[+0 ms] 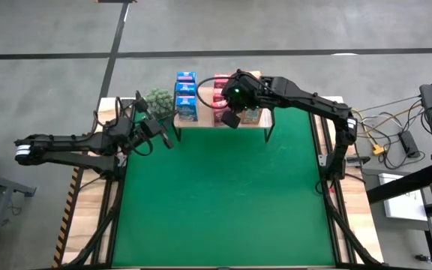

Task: Stack cereal on shelf
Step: Put the red cereal box on the shelf aligned with the other red cereal boxes

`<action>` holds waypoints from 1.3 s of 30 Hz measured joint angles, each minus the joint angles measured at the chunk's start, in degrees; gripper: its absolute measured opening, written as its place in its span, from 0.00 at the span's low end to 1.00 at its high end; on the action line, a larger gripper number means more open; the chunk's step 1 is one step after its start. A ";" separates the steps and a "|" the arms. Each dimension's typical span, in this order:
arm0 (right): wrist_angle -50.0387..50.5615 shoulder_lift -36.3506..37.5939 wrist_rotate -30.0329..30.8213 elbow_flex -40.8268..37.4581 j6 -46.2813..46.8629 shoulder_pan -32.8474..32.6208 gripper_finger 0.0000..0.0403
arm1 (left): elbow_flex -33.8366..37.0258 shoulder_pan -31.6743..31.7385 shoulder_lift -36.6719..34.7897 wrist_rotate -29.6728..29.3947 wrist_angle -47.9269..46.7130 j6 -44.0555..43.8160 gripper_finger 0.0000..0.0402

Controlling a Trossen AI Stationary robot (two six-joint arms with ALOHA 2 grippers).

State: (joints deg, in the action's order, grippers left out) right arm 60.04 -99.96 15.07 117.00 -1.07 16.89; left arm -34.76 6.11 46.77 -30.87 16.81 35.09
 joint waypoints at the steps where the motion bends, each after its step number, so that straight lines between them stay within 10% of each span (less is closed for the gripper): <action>1: 0.04 0.00 -0.02 -0.12 -0.08 0.04 0.02 | 0.00 0.00 0.04 0.00 -0.06 0.00 0.00; 39: 2.59 -0.12 0.00 -0.74 7.56 0.00 0.02 | 0.04 0.00 0.08 -0.04 -1.37 -0.22 0.00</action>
State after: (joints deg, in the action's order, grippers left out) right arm 62.63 -100.08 15.07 116.26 6.49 16.88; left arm -34.72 6.11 46.85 -30.92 15.44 34.87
